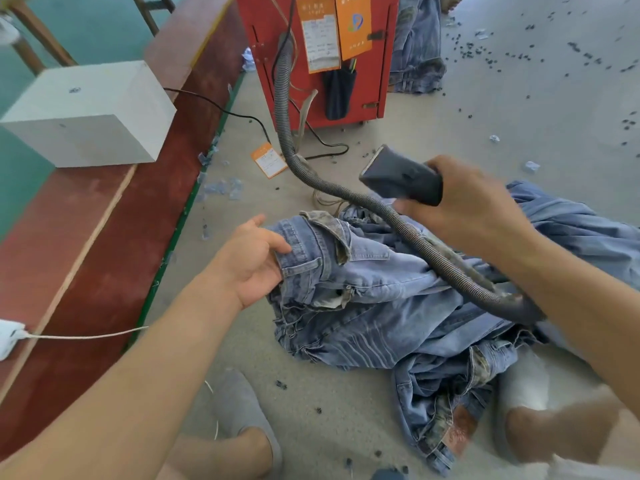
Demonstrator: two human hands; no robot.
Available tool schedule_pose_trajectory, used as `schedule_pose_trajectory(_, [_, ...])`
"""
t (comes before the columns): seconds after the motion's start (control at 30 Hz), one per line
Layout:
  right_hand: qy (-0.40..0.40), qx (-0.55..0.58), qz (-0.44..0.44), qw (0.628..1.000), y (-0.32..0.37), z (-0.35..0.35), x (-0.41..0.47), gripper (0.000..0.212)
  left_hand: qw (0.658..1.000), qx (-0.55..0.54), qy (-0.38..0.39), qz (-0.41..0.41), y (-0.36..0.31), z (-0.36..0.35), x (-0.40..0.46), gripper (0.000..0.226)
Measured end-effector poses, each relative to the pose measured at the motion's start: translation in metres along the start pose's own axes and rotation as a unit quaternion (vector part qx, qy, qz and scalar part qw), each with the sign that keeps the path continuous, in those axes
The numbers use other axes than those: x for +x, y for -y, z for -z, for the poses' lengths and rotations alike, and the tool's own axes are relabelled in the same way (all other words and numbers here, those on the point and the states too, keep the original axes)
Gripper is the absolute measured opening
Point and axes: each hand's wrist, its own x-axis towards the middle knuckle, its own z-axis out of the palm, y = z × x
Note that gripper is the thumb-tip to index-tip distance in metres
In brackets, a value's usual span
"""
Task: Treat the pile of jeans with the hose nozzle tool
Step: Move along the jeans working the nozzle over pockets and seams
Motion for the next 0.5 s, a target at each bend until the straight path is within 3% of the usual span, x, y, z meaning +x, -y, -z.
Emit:
schedule_pose_trajectory(0.1, [0.049, 0.141, -0.116, 0.982, 0.005, 0.009, 0.003, 0.039, 0.996, -0.036, 0.066, 0.047, 0.008, -0.015, -0.01, 0.053])
schedule_pose_trajectory(0.2, [0.112, 0.205, -0.161, 0.959, 0.016, -0.008, -0.006, 0.041, 0.988, -0.085, 0.106, 0.077, 0.018, -0.028, -0.014, 0.049])
schedule_pose_trajectory(0.37, [0.039, 0.09, -0.085, 0.992, 0.019, -0.038, 0.001, 0.044, 0.984, -0.048, 0.145, 0.088, 0.03, -0.047, -0.021, 0.049])
schedule_pose_trajectory(0.5, [0.01, 0.028, -0.112, 0.993, -0.004, -0.045, 0.016, 0.042, 0.985, -0.034, 0.153, 0.065, 0.028, -0.05, -0.021, 0.052])
